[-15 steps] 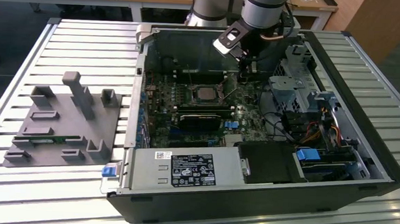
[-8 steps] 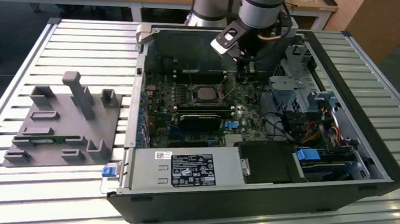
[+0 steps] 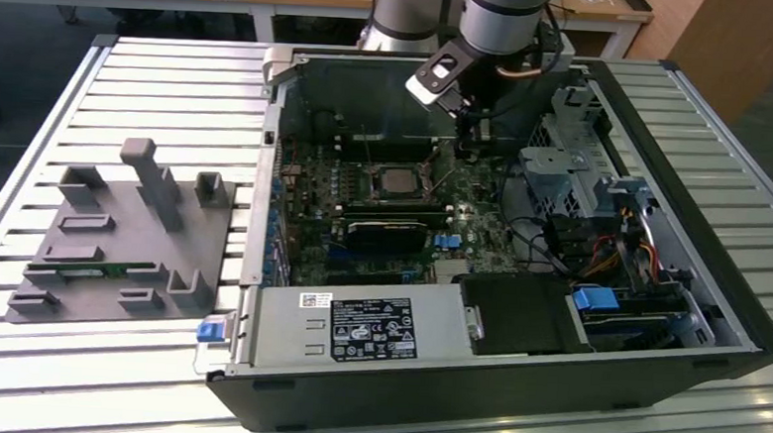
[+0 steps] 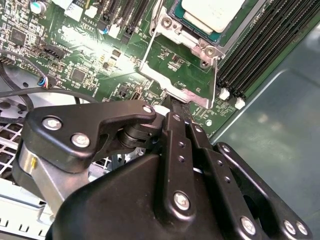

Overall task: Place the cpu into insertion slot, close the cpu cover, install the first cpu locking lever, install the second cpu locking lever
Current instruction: 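Close the cpu cover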

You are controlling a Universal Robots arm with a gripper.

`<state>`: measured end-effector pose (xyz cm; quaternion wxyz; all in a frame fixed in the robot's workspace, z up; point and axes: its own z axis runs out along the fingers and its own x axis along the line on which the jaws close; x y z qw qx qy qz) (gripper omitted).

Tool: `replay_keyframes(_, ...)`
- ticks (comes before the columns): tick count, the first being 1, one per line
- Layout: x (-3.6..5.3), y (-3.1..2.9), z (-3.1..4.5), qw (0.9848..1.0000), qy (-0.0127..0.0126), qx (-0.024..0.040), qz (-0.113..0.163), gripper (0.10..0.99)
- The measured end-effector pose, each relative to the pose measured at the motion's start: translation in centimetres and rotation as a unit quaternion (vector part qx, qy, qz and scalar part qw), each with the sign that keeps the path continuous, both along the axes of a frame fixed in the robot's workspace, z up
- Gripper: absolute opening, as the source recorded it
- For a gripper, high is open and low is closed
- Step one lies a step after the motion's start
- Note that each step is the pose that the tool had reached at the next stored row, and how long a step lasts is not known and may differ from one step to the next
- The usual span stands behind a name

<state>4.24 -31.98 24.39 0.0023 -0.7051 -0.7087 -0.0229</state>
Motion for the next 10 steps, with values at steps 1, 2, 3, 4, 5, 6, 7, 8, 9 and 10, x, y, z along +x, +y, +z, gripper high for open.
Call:
replay_keyframes(1,-0.01,0.0,0.0,1.0,0.0,0.0,0.0,0.106)
replay_keyframes(2,-0.22,0.0,0.0,1.0,0.0,0.0,0.0,0.106)
replay_keyframes(3,-0.33,0.0,0.0,1.0,0.0,0.0,0.0,0.106)
replay_keyframes(4,-0.33,0.0,0.0,1.0,0.0,0.0,0.0,0.106)
replay_keyframes(5,-0.35,0.0,0.0,1.0,0.0,0.0,0.0,0.106)
replay_keyframes(6,-0.37,0.0,0.0,1.0,0.0,0.0,0.0,0.106)
replay_keyframes(7,-0.39,0.0,0.0,1.0,0.0,0.0,0.0,0.106)
replay_keyframes(8,-0.4,0.0,0.0,1.0,0.0,0.0,0.0,0.106)
replay_keyframes(9,-0.41,0.0,0.0,1.0,0.0,0.0,0.0,0.106)
replay_keyframes(10,-0.42,0.0,0.0,1.0,0.0,0.0,0.0,0.106)
